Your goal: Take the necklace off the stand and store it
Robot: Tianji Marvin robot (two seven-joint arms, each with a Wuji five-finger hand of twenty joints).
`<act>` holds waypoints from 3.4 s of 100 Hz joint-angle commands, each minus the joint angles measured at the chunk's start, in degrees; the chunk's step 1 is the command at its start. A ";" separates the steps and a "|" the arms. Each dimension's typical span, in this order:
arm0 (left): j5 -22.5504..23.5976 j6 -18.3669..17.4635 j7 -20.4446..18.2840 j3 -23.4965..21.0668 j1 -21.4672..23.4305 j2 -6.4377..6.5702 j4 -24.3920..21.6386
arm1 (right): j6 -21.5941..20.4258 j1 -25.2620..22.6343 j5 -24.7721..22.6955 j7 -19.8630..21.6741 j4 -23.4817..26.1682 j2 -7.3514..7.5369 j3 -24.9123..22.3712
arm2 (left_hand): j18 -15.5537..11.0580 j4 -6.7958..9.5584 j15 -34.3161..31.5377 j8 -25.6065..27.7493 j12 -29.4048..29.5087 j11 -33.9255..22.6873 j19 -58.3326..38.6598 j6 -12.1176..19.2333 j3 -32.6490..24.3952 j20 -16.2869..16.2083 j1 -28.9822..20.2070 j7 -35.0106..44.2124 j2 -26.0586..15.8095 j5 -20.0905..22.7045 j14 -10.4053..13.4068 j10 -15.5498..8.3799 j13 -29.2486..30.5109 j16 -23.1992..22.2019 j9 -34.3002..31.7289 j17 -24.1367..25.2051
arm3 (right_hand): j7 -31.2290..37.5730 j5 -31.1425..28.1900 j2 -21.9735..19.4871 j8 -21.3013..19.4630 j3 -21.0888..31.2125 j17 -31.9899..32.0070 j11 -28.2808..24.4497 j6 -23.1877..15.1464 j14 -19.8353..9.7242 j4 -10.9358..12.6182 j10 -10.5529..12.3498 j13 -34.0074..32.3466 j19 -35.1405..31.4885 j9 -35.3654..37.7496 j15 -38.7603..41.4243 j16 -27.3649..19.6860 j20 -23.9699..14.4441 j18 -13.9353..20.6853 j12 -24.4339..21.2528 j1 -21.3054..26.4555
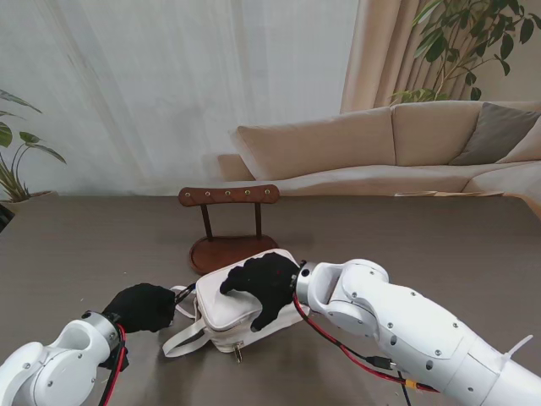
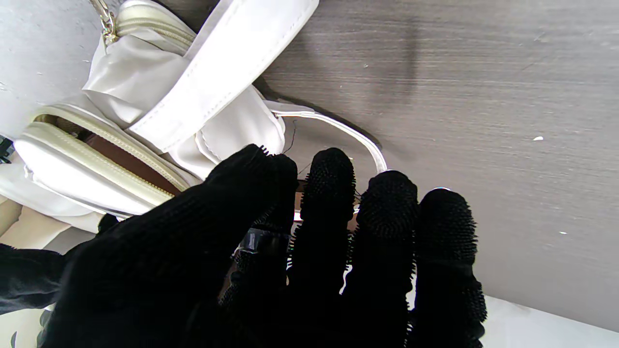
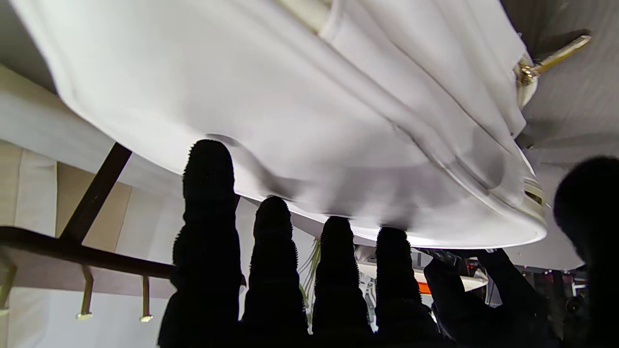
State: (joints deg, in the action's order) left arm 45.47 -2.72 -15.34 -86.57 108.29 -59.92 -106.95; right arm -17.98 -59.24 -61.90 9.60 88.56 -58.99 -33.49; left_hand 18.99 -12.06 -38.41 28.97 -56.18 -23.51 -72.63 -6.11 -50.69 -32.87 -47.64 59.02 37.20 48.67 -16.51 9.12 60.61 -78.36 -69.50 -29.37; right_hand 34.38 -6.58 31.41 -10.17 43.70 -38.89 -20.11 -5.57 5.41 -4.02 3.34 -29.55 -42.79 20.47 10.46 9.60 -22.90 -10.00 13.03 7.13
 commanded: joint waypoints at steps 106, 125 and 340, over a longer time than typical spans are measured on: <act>3.78 -1.16 -2.98 -5.98 11.51 -0.17 -11.23 | 2.04 2.29 -0.49 0.00 -7.71 0.65 2.69 | -1.38 0.77 0.65 0.61 -0.48 0.53 -0.10 2.04 0.18 0.70 -1.84 1.87 -1.14 -0.55 -0.78 0.49 0.17 0.47 0.39 1.20 | 10.10 -14.93 -10.58 -5.79 -11.74 26.77 -4.81 -0.76 -2.78 3.35 2.75 -11.19 -10.95 13.45 5.16 2.60 4.14 2.75 2.08 20.12; 4.81 -2.40 -4.98 -6.02 12.87 0.06 -14.89 | 2.09 2.35 0.01 0.76 -7.56 0.66 2.70 | -1.47 0.80 0.69 0.67 -0.51 0.53 -0.06 2.24 0.29 0.70 -1.87 1.91 -1.30 -0.60 -0.74 0.38 0.15 0.48 0.48 1.25 | 10.10 -15.07 -11.21 -5.85 -12.10 26.80 -4.84 -0.67 -2.23 3.43 2.60 -11.44 -10.99 13.70 5.12 2.64 4.26 2.65 2.10 19.77; -10.69 -2.91 -16.28 6.03 6.86 2.69 -24.24 | 6.52 4.71 5.48 4.11 -8.42 -0.08 6.72 | -1.85 1.42 0.78 0.00 -1.07 1.24 0.33 4.15 1.66 -0.03 -2.61 0.87 -1.06 0.26 -0.66 0.11 -1.23 0.20 0.94 3.28 | 10.07 -15.48 -14.52 -6.23 -14.61 26.89 -4.60 -0.47 -0.96 3.76 1.94 -12.49 -10.83 13.99 4.35 3.20 4.58 2.47 2.09 19.78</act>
State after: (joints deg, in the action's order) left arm 34.05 -4.83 -30.01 -81.15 114.45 -57.04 -128.79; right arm -11.79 -53.04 -55.53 11.10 83.69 -59.76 -28.25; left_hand 19.51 -12.05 -37.78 29.27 -56.31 -22.61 -72.63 -17.13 -49.63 -32.73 -48.40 55.24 36.36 45.94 -16.97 14.63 60.42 -78.29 -68.99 -28.41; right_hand 33.75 -8.12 23.95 -10.71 27.63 -38.91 -18.49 -9.81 3.34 -3.02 7.09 -40.13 -51.85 26.14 13.69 11.85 -20.02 -8.39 12.03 23.17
